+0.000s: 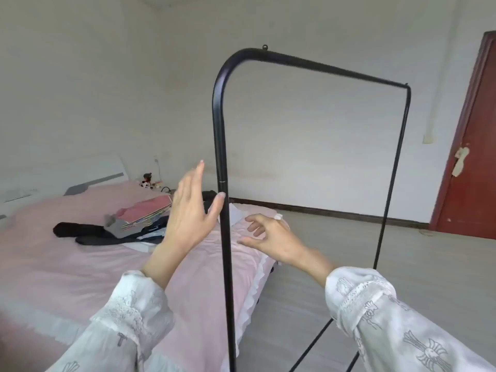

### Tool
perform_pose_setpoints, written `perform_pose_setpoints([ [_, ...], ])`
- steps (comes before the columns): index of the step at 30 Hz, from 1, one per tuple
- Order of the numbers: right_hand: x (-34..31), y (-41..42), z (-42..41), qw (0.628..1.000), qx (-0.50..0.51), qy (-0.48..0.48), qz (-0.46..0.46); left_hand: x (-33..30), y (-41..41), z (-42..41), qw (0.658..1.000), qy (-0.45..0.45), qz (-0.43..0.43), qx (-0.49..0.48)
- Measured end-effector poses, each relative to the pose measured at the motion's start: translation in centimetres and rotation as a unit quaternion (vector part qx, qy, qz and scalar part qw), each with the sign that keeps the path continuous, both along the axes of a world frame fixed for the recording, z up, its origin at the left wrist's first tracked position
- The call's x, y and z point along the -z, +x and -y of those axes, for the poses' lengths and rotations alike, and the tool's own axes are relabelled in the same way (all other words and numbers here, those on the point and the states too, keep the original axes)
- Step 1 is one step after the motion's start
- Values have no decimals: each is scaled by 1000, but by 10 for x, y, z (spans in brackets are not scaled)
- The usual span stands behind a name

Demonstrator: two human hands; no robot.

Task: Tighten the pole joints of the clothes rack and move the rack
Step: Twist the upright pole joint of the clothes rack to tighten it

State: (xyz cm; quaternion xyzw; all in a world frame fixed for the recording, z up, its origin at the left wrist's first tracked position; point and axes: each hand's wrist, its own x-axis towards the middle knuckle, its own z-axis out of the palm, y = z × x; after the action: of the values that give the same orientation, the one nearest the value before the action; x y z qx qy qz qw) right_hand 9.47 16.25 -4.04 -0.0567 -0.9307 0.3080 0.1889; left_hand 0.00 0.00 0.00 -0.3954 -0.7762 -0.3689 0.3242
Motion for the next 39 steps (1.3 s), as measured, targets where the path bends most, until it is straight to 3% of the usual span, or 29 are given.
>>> perform_pose_setpoints([
  [2,5,-13,15,999,-2,-37,25,-3,-12,-1,996,-13,50,74],
  [5,20,-29,31,999,26,2,21,-1,-26,-9,991,-57,49,107],
  [14,23,-32,43,995,83,22,46,5,-35,-34,939,3,152,310],
  [25,14,-17,9,993,101,10,56,0,-36,-77,921,-40,143,360],
  [39,11,16,-104,987,156,11,45,-7,-2,-197,922,-63,130,358],
])
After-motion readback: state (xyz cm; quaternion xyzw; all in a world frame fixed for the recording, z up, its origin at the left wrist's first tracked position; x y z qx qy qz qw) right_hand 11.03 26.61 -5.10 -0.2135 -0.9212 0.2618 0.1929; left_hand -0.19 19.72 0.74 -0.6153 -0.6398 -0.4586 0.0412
